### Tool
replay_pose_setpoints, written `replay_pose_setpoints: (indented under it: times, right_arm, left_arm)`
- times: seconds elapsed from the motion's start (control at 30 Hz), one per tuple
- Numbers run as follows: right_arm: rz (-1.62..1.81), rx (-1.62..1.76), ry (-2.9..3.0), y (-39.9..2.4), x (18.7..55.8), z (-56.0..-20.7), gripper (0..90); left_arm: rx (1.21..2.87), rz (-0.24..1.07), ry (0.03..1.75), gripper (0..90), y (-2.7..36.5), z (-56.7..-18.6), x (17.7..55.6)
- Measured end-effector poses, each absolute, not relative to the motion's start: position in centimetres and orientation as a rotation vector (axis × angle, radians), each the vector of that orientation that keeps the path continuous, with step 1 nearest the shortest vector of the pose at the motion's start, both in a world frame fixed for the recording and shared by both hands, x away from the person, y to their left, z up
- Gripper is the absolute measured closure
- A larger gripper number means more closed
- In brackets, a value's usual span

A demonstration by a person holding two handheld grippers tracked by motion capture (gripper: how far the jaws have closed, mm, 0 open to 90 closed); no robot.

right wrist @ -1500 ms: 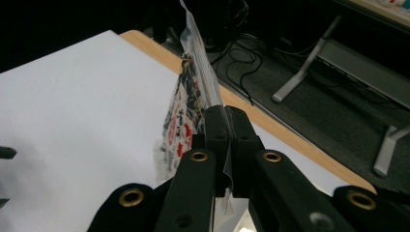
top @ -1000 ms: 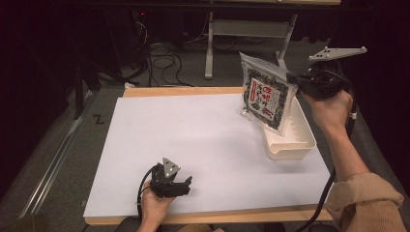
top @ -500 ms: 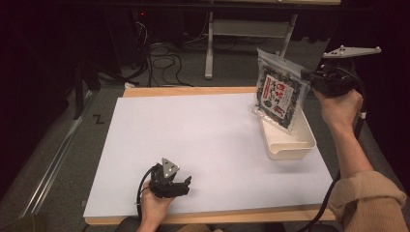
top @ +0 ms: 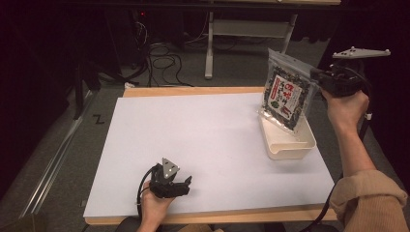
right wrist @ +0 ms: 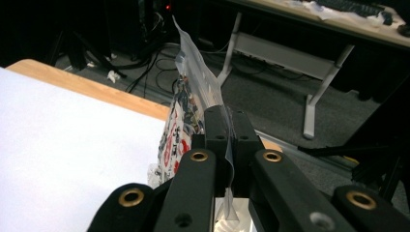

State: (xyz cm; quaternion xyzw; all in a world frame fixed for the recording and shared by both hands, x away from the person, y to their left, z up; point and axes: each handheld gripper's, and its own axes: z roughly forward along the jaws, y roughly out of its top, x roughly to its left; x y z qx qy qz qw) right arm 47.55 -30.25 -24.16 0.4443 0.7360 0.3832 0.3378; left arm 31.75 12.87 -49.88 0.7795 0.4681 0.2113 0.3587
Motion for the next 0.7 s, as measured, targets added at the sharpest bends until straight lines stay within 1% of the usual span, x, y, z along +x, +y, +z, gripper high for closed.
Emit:
replay_pose_setpoints:
  times: [0.27, 0.7]
  right_arm:
    - [0.983, 1.167, 1.888, -30.8, 47.4, -23.8, 90.0]
    - [0.937, 1.156, 1.908, -29.7, 48.8, -25.6, 90.0]
  left_arm:
    - [2.002, 0.549, 1.206, 19.8, 13.0, -49.8, 31.6]
    - [2.002, 0.553, 1.208, 19.8, 12.9, -49.8, 31.5]
